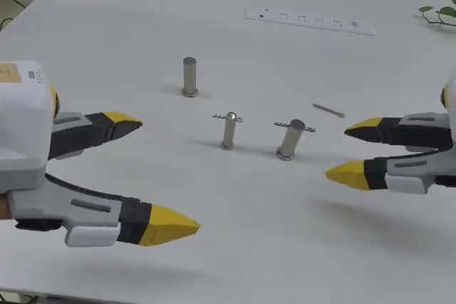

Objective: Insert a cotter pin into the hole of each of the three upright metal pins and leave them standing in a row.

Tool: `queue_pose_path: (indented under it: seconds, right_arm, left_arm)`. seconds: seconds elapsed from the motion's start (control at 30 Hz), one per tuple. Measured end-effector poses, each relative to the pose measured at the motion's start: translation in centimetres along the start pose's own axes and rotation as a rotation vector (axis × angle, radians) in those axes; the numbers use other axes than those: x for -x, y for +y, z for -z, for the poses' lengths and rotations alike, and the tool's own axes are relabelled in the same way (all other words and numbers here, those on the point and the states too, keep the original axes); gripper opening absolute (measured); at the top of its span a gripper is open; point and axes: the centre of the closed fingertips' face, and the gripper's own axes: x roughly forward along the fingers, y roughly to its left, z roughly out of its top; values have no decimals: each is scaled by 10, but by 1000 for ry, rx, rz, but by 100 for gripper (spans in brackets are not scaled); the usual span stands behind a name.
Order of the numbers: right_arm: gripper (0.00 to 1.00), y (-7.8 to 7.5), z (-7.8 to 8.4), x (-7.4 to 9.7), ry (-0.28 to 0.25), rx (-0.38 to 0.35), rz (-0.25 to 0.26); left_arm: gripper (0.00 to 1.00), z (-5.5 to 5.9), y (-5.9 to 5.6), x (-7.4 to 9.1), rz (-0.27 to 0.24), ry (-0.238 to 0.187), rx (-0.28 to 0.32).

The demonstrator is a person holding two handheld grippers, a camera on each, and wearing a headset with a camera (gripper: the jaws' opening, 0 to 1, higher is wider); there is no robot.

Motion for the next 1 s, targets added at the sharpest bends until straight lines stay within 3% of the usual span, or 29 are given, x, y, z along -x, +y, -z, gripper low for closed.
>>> queue_pose_path:
  seconds: [0.2,0.43,0.5,0.77,0.87,1.0]
  right_arm:
    - [73,9,-7,11,-72,-81,43]
    - [95,24,1,17,-73,-161,47]
    - [100,25,3,18,-79,-177,58]
    - [100,29,13,28,-68,-223,102]
    - [100,31,13,32,-76,-235,114]
    - [100,37,12,35,-84,-245,116]
  left_arm:
    - [97,-5,0,-1,8,8,-13]
    - [97,-2,7,2,1,19,-8]
    - [97,2,12,2,-1,40,-5]
    - [94,2,33,4,-24,51,6]
    - [88,-2,51,5,-62,45,-36]
    - [85,-9,68,4,-71,40,-31]
